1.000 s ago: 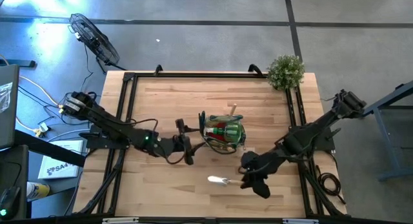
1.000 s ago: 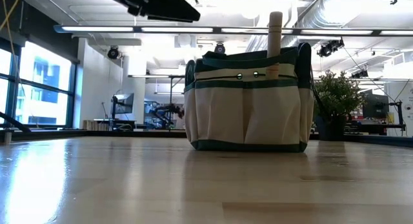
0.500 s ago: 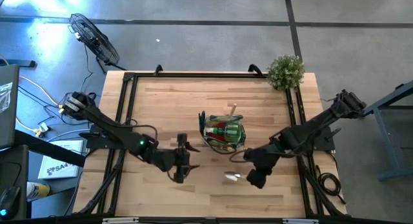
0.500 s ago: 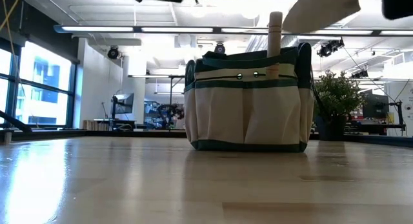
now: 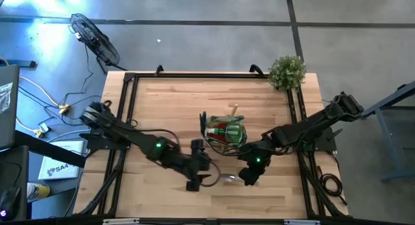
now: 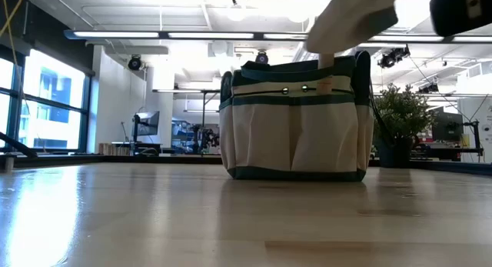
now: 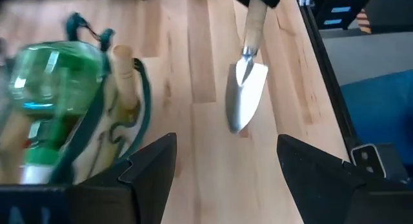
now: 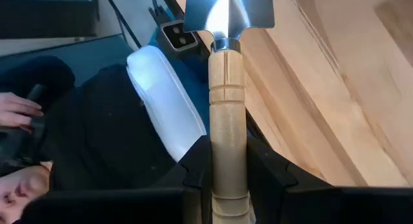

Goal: Pick & Place Garden tools in Gardening bag
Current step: Put the brown trowel into the gardening bag

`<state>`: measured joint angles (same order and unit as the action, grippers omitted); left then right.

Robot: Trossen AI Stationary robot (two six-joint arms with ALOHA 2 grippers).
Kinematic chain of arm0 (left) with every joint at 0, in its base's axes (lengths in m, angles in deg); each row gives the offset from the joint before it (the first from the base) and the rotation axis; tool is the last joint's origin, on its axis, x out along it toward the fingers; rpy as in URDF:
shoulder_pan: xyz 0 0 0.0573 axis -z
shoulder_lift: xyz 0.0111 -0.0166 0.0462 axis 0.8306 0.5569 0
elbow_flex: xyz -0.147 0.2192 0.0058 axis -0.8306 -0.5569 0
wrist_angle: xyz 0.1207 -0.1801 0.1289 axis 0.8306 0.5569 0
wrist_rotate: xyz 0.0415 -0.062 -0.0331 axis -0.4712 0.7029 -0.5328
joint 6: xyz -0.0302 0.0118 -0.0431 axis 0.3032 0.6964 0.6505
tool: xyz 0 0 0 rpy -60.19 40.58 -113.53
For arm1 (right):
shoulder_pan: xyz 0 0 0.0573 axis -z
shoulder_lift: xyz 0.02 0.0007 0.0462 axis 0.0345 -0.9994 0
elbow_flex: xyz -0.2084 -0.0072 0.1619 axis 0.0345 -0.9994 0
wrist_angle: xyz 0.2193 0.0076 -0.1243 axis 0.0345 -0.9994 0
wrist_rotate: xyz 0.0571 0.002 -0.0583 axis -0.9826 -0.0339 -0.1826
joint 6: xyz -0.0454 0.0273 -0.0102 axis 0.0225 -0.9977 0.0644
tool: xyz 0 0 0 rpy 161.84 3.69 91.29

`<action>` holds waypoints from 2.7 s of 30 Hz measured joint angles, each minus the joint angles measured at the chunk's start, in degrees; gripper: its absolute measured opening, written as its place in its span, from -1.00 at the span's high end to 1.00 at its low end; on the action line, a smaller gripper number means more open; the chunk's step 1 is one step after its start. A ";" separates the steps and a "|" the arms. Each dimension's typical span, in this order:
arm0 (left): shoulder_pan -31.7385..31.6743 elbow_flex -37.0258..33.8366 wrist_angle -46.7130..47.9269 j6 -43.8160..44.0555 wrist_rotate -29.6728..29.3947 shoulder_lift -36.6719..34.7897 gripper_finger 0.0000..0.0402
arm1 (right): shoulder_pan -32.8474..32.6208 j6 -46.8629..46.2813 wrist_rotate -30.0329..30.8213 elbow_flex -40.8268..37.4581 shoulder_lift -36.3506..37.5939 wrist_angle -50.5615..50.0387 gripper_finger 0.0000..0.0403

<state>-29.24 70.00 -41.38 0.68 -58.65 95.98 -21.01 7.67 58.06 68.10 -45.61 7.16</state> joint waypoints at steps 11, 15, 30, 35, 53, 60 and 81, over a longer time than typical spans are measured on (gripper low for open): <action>-4.09 14.39 7.63 -0.68 8.28 10.36 -0.29 | 0.07 2.27 2.69 -0.04 -0.46 1.78 0.71; -4.40 17.35 6.33 -1.98 11.13 11.58 -0.29 | 0.91 3.18 2.34 -0.04 -0.44 2.56 0.71; -5.55 18.13 -0.14 -6.57 12.03 15.27 -0.29 | 3.71 4.48 1.23 -0.07 -0.44 5.97 0.71; -6.35 18.13 -1.08 -6.53 12.19 15.27 -0.29 | 3.70 4.62 1.18 -0.07 -0.42 7.10 0.71; -7.04 18.13 -3.31 -7.69 15.24 17.45 -0.29 | 4.03 6.26 1.40 -0.22 -0.46 6.83 0.71; -7.48 18.16 -1.99 -6.35 18.01 18.10 -0.29 | 4.01 6.91 1.39 -0.22 -0.46 6.68 0.71; -8.16 18.10 -3.27 -7.28 21.08 19.44 -0.29 | 3.81 12.21 3.85 -0.24 -0.51 7.20 0.71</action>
<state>-37.40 88.10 -44.64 -6.60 -37.57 115.42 -17.20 19.88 61.90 67.86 -46.12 14.36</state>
